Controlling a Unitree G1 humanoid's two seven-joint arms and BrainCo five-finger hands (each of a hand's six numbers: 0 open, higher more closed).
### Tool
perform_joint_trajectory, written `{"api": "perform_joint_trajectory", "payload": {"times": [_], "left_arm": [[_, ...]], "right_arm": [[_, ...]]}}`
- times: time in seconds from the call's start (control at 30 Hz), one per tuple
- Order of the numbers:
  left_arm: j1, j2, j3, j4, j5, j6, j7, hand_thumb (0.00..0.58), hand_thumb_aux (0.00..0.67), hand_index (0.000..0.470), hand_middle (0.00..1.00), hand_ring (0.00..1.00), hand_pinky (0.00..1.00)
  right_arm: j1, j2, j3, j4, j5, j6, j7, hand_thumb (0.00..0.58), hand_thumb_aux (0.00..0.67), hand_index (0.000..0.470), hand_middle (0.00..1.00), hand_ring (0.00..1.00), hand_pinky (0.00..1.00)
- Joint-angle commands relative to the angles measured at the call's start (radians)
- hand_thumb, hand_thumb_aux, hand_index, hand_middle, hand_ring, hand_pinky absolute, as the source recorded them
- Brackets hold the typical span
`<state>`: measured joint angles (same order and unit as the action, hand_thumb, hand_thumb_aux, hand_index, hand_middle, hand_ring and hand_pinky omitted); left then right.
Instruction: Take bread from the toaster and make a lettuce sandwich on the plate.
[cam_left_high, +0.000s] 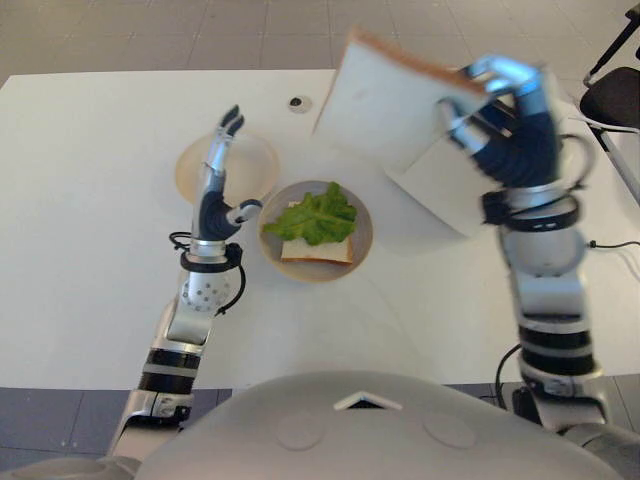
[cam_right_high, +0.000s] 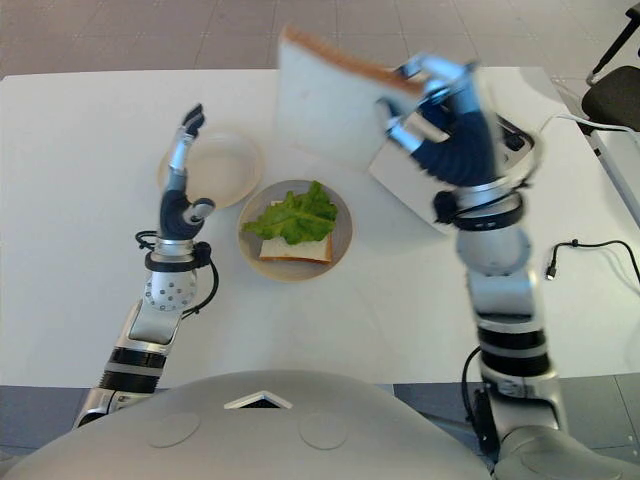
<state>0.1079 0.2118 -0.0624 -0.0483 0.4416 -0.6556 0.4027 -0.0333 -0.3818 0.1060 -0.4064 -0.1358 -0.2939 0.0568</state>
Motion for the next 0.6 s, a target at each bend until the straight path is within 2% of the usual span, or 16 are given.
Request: {"api": "perform_joint_trajectory", "payload": {"times": [0.03, 0.13, 0.27, 0.47, 0.6], "left_arm": [[0.026, -0.015, 0.067, -0.014, 0.027, -0.063, 0.065, 0.000, 0.000, 0.000, 0.00, 0.00, 0.00], [0.028, -0.004, 0.083, -0.006, 0.057, -0.078, 0.065, 0.000, 0.000, 0.000, 0.00, 0.00, 0.00], [0.038, 0.014, 0.068, -0.002, 0.115, -0.087, 0.041, 0.000, 0.000, 0.000, 0.00, 0.00, 0.00], [0.016, 0.089, -0.148, 0.049, 0.374, -0.104, -0.097, 0.000, 0.000, 0.000, 0.00, 0.00, 0.00], [-0.022, 0.137, -0.273, 0.167, 0.468, -0.084, -0.188, 0.000, 0.000, 0.000, 0.00, 0.00, 0.00]], "right_arm": [[0.075, 0.057, 0.089, 0.126, 0.132, 0.061, 0.122, 0.580, 0.670, 0.470, 1.00, 1.00, 1.00], [0.084, 0.054, 0.098, 0.212, 0.198, 0.106, 0.220, 0.580, 0.670, 0.470, 1.00, 1.00, 1.00], [0.031, 0.035, 0.091, 0.356, 0.124, 0.102, 0.251, 0.580, 0.670, 0.470, 1.00, 1.00, 1.00], [-0.048, 0.066, 0.108, 0.521, -0.041, 0.061, 0.155, 0.580, 0.670, 0.470, 1.00, 1.00, 1.00], [-0.046, 0.085, 0.137, 0.541, -0.114, 0.039, 0.122, 0.580, 0.670, 0.470, 1.00, 1.00, 1.00]]}}
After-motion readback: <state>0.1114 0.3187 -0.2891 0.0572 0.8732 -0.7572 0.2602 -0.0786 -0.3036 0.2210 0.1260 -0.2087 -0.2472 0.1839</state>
